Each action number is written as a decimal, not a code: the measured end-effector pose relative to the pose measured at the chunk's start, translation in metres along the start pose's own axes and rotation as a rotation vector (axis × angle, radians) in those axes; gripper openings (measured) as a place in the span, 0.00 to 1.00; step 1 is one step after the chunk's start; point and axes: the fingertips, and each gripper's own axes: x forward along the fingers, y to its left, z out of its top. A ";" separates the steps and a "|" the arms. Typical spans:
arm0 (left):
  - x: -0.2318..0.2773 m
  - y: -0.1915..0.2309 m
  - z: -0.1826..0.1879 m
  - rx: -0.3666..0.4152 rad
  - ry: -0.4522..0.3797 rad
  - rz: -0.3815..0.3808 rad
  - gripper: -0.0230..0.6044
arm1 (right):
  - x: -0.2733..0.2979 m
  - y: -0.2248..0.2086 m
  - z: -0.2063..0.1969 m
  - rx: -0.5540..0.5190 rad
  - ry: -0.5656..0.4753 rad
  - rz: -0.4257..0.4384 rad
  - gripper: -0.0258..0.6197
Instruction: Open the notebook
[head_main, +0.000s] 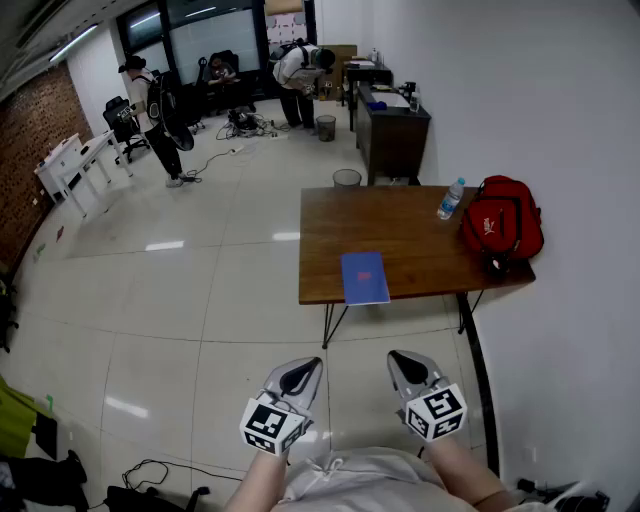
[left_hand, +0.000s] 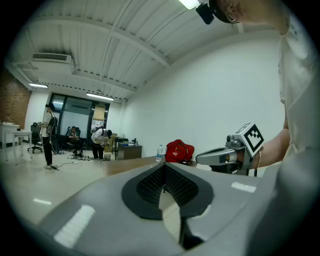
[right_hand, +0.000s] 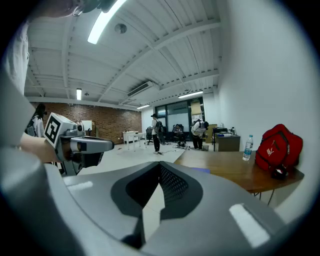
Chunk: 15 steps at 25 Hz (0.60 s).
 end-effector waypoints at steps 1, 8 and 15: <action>0.003 0.006 -0.003 -0.003 -0.001 0.000 0.04 | 0.006 -0.004 0.000 -0.003 0.000 -0.007 0.05; 0.022 0.045 -0.015 -0.039 0.000 0.007 0.04 | 0.044 -0.029 -0.002 0.004 0.029 -0.044 0.05; 0.077 0.089 -0.032 -0.098 0.021 0.012 0.04 | 0.102 -0.082 -0.017 0.049 0.084 -0.050 0.05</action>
